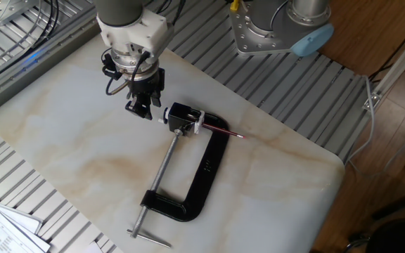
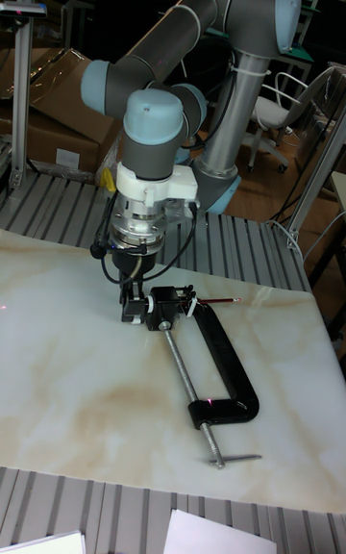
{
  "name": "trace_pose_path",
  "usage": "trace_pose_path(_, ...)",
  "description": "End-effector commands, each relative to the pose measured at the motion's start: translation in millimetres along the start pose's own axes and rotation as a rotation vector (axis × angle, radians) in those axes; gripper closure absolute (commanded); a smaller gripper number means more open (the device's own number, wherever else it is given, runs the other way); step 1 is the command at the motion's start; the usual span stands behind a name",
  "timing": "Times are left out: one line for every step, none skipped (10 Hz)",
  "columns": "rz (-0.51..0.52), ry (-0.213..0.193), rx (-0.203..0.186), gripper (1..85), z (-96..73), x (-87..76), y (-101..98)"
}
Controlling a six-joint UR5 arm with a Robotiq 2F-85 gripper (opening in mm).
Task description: Sharpen the pencil with a pencil sharpener
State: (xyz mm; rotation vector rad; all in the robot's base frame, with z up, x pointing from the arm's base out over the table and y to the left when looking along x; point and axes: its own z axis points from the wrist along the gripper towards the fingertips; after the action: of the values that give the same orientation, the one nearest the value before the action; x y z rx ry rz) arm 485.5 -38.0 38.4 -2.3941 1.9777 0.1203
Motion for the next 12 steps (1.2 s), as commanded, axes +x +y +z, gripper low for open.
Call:
trace_pose_path(0.049,-0.013,0.012,42.0,13.5,-20.7,-3.2)
trace_pose_path(0.066,-0.022,0.019,41.7,16.5,-27.3,-4.1)
trace_pose_path(0.074,-0.021,0.033,41.7,16.4,-27.0,-7.7)
trace_pose_path(0.069,-0.024,0.034,41.7,16.3,-27.8,-7.8)
trace_pose_path(0.056,-0.028,0.028,41.7,16.4,-28.9,-6.4)
trace_pose_path(0.05,-0.036,0.034,41.7,18.2,-27.6,-7.5)
trace_pose_path(0.046,-0.067,0.035,41.7,24.9,-26.7,-7.6)
trace_pose_path(0.026,-0.079,0.033,41.3,31.8,-19.6,-8.7)
trace_pose_path(0.005,-0.055,0.029,41.0,29.8,-8.2,-8.6)
trace_pose_path(-0.007,-0.052,0.023,41.0,22.3,-0.2,-6.1)
trace_pose_path(-0.017,-0.056,0.018,41.0,16.0,3.7,-3.4)
trace_pose_path(-0.019,-0.036,0.025,43.3,10.2,6.5,-5.0)
